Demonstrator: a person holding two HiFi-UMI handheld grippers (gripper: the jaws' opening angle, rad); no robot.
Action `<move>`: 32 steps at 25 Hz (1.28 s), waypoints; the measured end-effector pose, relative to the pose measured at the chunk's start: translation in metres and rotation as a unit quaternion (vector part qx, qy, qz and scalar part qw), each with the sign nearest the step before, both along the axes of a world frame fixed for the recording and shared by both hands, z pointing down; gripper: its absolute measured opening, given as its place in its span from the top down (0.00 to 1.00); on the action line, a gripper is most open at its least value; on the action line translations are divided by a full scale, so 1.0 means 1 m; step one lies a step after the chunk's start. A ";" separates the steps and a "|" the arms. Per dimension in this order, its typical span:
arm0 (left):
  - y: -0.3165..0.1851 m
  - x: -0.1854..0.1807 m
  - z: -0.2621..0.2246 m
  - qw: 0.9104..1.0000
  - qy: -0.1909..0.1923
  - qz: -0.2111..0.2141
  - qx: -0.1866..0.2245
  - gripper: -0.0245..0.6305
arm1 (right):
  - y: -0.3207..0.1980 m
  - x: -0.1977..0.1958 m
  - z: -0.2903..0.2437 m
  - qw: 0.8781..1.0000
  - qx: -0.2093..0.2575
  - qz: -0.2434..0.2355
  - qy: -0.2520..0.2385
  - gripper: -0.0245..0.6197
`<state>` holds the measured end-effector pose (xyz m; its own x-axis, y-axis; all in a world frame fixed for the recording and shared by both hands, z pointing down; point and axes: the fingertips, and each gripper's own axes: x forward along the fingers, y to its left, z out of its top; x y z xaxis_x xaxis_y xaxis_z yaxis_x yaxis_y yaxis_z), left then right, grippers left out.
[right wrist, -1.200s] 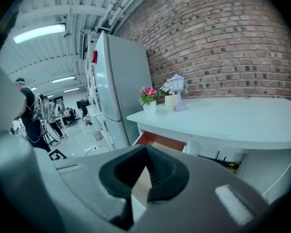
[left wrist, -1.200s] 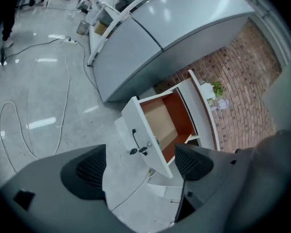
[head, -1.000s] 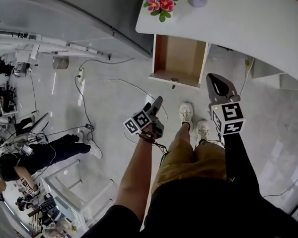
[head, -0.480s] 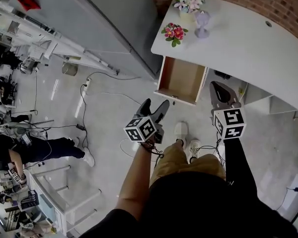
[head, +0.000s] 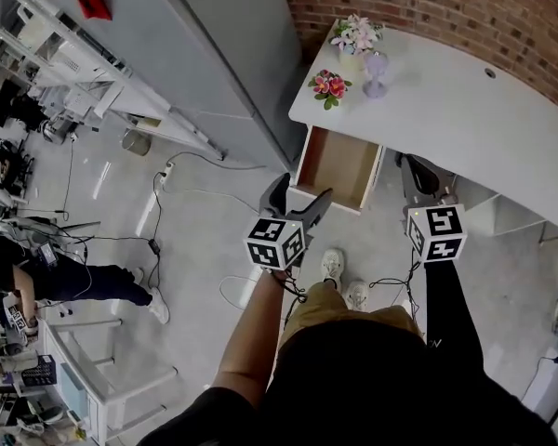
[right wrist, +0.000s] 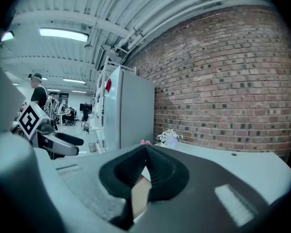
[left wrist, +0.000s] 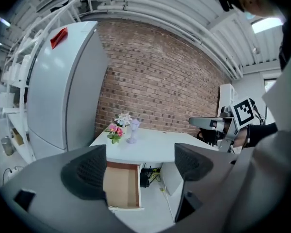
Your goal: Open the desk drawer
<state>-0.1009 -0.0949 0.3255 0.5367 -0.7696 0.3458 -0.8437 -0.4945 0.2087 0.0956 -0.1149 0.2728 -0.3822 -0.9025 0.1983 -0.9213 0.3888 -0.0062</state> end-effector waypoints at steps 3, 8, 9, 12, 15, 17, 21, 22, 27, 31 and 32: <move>0.004 0.012 -0.028 0.999 -0.013 0.017 0.027 0.32 | 0.006 0.001 -0.013 1.000 0.009 -0.002 -0.001 0.96; 0.007 0.032 -0.061 0.996 -0.026 0.034 0.072 0.32 | 0.016 -0.007 -0.021 1.000 0.022 -0.013 -0.003 0.96; 0.008 0.035 -0.065 0.996 -0.028 0.036 0.079 0.32 | 0.018 -0.007 -0.022 1.000 0.025 -0.015 -0.002 0.96; 0.010 0.037 -0.077 0.994 -0.037 0.035 0.097 0.32 | 0.017 -0.006 -0.027 0.999 0.034 -0.015 -0.004 0.96; 0.012 0.034 -0.091 0.992 -0.038 0.031 0.113 0.32 | 0.015 -0.006 -0.039 0.999 0.046 -0.011 -0.007 0.96; 0.012 0.032 -0.100 0.991 -0.038 0.030 0.123 0.32 | 0.015 -0.005 -0.045 0.999 0.051 -0.010 -0.007 0.96; 0.009 0.032 -0.120 0.988 -0.044 0.032 0.147 0.32 | 0.011 -0.005 -0.053 0.998 0.059 -0.009 -0.009 0.96; 0.009 0.032 -0.124 0.987 -0.046 0.033 0.152 0.32 | 0.011 -0.006 -0.055 0.998 0.060 -0.009 -0.009 0.96; 0.011 0.027 -0.128 0.986 -0.058 0.028 0.157 0.52 | 0.010 -0.012 -0.053 0.998 0.056 -0.013 -0.011 0.96; 0.012 0.021 -0.125 0.986 -0.058 0.014 0.156 0.70 | 0.013 -0.015 -0.048 0.998 0.054 -0.018 -0.009 0.96; 0.011 0.018 -0.124 0.986 -0.060 0.005 0.158 0.77 | 0.013 -0.015 -0.047 0.998 0.054 -0.019 -0.008 0.96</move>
<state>-0.0829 -0.0837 0.2014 0.5147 -0.8439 0.1512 -0.8475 -0.5275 -0.0590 0.0809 -0.1016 0.2261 -0.4184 -0.9034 0.0936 -0.9063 0.4220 0.0225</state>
